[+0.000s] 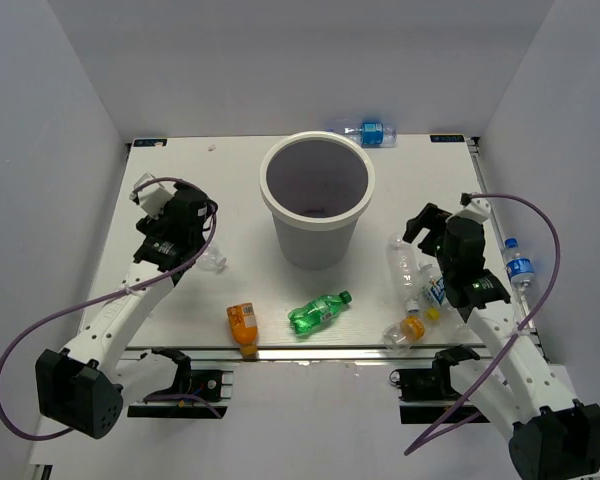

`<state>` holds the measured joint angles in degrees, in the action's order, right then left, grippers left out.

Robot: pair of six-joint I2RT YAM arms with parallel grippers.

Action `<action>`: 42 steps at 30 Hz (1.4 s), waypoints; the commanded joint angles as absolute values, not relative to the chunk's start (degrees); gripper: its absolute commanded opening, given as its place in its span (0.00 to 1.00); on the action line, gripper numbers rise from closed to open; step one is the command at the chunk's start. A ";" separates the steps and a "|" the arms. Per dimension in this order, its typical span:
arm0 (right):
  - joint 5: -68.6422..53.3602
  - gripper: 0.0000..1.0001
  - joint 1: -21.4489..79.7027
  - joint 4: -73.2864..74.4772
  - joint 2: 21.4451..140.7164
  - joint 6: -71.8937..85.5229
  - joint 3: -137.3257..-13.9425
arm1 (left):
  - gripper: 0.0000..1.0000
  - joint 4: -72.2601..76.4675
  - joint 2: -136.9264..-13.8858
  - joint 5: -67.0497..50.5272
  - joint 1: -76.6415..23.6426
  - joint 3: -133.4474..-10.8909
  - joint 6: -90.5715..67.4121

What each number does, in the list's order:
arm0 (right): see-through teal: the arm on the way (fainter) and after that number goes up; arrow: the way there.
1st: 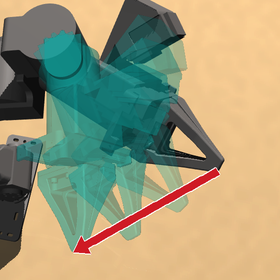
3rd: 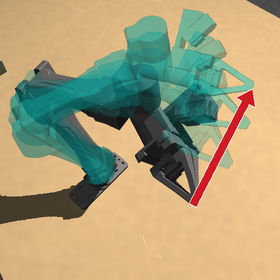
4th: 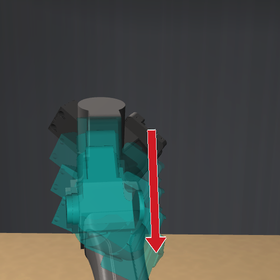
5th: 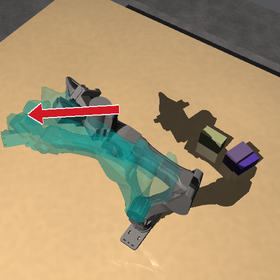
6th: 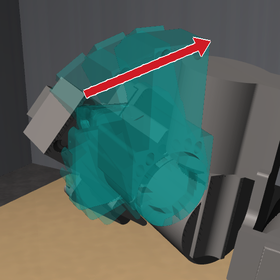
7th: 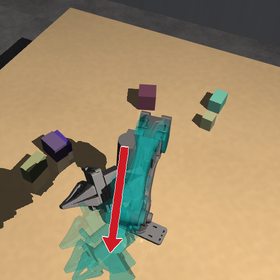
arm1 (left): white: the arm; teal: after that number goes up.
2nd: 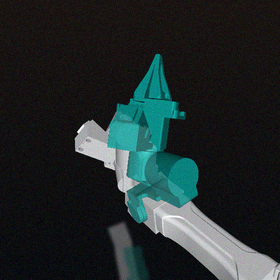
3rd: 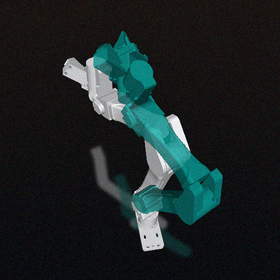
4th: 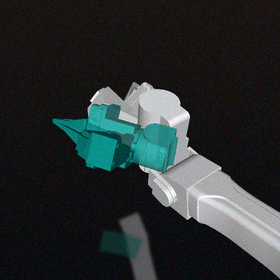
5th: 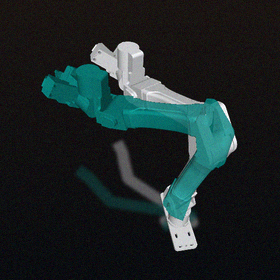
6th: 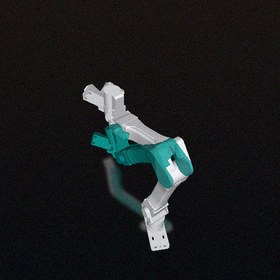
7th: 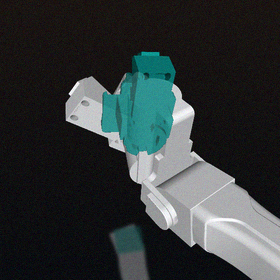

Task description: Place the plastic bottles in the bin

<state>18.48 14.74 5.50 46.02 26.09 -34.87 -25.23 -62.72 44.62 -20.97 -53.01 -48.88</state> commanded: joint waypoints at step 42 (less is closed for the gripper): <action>-12.11 0.49 17.22 -8.70 73.19 12.21 -80.65 | 0.98 -24.52 -62.66 46.23 -19.16 -48.25 -54.67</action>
